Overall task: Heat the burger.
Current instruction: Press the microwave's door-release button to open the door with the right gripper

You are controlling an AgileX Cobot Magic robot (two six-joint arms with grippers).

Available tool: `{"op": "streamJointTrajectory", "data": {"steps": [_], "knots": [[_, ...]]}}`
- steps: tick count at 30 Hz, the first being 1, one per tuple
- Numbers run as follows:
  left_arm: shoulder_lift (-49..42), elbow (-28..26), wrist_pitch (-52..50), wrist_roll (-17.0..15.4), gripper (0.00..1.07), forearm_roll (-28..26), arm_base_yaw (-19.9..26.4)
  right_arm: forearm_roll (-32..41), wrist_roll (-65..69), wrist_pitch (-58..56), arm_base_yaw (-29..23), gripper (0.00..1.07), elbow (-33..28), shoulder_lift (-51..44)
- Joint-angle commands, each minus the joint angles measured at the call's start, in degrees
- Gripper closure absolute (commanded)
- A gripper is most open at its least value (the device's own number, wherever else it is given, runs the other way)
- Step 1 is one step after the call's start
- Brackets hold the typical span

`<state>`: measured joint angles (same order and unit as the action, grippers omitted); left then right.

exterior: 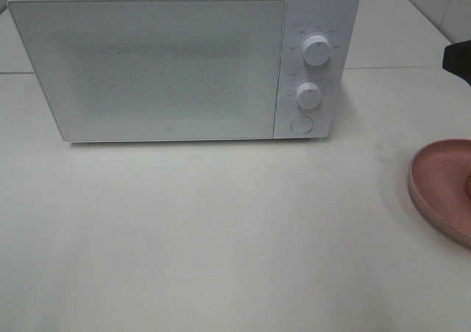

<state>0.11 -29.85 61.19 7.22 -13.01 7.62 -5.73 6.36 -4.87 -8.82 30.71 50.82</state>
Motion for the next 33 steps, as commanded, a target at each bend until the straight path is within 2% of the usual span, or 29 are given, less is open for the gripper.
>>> {"op": "streamJointTrajectory", "data": {"steps": [1,9,12,14,18,20,21,23,24,26,29,30,32,33], "knots": [[0.0,0.06,0.23,-0.17,0.07,-0.23,-0.34,0.0,-0.23,4.53,0.34,0.33,0.17,2.01],[0.0,0.06,0.23,-0.17,0.07,-0.23,-0.34,0.0,-0.29,18.16,0.34,0.33,0.06,10.2],[0.0,0.06,0.23,-0.17,0.07,-0.23,-0.34,0.0,-1.15,24.64,0.34,0.33,-1.66,12.72],[0.0,0.06,0.23,-0.17,0.07,-0.23,-0.34,1.95,-3.78,30.6,-0.29,0.33,-3.78,14.9],[0.0,0.06,0.23,-0.17,0.07,-0.23,-0.34,4.87,-8.02,34.78,-2.01,0.33,-5.44,16.62],[0.0,0.06,0.23,-0.17,0.07,-0.23,-0.34,10.49,-13.06,39.94,-4.7,0.33,-7.22,18.85],[0.0,0.06,0.23,-0.17,0.07,-0.23,-0.34,10.49,-13.06,39.94,-4.7,0.33,-7.22,18.85],[0.0,0.06,0.23,-0.17,0.07,-0.23,-0.34,17.65,-18.33,45.26,-7.73,0.33,-8.65,20.97],[0.0,0.06,0.23,-0.17,0.07,-0.23,-0.34,17.65,-18.33,45.26,-7.73,0.33,-8.65,20.97],[0.0,0.06,0.23,-0.17,0.07,-0.23,-0.34,24.06,-21.94,49.96,-11.52,0.33,-9.74,23.38],[0.0,0.06,0.23,-0.17,0.07,-0.23,-0.34,27.96,-23.49,52.6,-13.81,0.33,-9.97,25.15],[0.0,0.06,0.23,-0.17,0.07,-0.23,-0.34,32.2,-24.41,55.41,-16.21,0.33,-9.97,26.93],[0.0,0.06,0.23,-0.17,0.07,-0.23,-0.34,34.03,-24.92,57.01,-17.59,0.33,-9.97,27.96],[0.0,0.06,0.23,-0.17,0.07,-0.23,-0.34,36.84,-25.38,60.1,-20.23,0.33,-9.97,29.91]]}}
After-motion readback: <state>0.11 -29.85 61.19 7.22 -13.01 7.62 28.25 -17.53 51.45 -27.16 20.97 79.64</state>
